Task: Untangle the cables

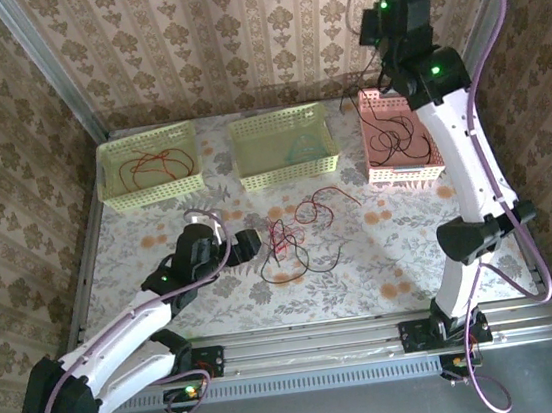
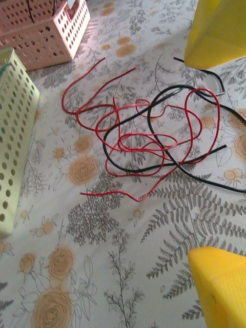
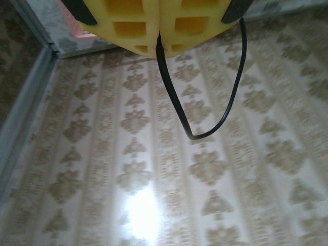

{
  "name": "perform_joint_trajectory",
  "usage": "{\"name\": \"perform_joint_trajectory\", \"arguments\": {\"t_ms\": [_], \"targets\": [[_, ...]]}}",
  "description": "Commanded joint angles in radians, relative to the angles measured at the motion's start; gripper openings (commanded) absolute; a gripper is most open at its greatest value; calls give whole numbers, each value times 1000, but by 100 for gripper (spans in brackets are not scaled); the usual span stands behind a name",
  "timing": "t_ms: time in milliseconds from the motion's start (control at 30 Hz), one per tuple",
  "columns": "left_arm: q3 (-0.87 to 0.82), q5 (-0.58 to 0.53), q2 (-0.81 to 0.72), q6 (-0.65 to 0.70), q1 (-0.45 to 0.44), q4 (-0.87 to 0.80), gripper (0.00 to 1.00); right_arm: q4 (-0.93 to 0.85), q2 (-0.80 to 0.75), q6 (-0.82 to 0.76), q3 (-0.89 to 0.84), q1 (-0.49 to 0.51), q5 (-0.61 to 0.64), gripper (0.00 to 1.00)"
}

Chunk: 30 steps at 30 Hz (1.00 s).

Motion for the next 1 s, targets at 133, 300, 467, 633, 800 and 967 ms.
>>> {"name": "perform_joint_trajectory", "arguments": {"t_ms": [133,300,467,633,800,967], "targets": [[3,6,17,-17,19,2,91,-54,37,17,-35,-28,212,0],[-1,22,31,-25,19,17,91,187,-125,6,-590,-27,312,0],[7,24,21,-13,24,-21,91,305,-197,77,-890,-63,320,0],[19,21,15,-6,31,-36,91,304,-209,91,-919,-97,282,0],[18,27,33,-22,31,-14,91,306,-208,100,-915,-131,274,0],[23,31,45,-20,31,-16,90,285,-284,146,-886,-80,111,0]]}}
